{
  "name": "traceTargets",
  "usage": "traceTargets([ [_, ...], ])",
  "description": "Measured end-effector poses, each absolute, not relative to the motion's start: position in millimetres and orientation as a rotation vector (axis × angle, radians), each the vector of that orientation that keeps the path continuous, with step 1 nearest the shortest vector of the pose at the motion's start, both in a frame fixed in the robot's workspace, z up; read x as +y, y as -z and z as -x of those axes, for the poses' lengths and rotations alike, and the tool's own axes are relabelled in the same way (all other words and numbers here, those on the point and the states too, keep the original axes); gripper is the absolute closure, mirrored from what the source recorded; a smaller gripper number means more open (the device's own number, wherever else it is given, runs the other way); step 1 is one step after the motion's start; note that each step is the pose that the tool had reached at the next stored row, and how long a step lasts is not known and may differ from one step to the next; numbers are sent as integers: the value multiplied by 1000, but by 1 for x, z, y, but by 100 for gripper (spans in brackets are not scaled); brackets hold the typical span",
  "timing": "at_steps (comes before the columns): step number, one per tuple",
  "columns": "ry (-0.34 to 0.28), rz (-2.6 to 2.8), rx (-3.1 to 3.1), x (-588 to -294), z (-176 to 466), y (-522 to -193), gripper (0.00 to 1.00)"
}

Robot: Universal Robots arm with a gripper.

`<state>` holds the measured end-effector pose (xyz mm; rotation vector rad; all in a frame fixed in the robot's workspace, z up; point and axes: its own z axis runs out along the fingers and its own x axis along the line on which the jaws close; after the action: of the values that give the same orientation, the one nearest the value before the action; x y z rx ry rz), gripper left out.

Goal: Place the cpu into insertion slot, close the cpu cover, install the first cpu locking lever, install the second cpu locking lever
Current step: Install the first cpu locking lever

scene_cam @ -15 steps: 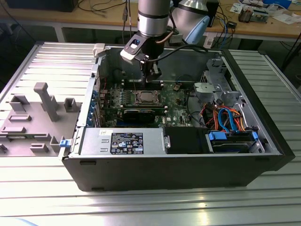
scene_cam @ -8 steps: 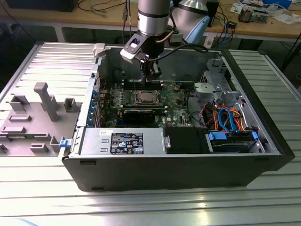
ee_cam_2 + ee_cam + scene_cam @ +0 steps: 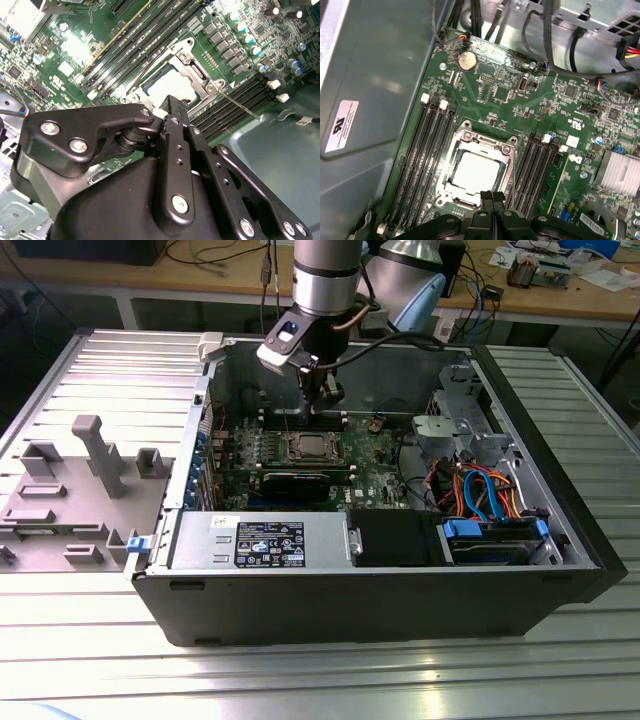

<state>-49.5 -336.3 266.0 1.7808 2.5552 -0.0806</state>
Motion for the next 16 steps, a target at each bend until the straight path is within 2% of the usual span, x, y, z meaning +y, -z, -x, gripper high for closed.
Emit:
traceTargets([
  [16,78,-1629,2651,-336,49,-266,89],
])
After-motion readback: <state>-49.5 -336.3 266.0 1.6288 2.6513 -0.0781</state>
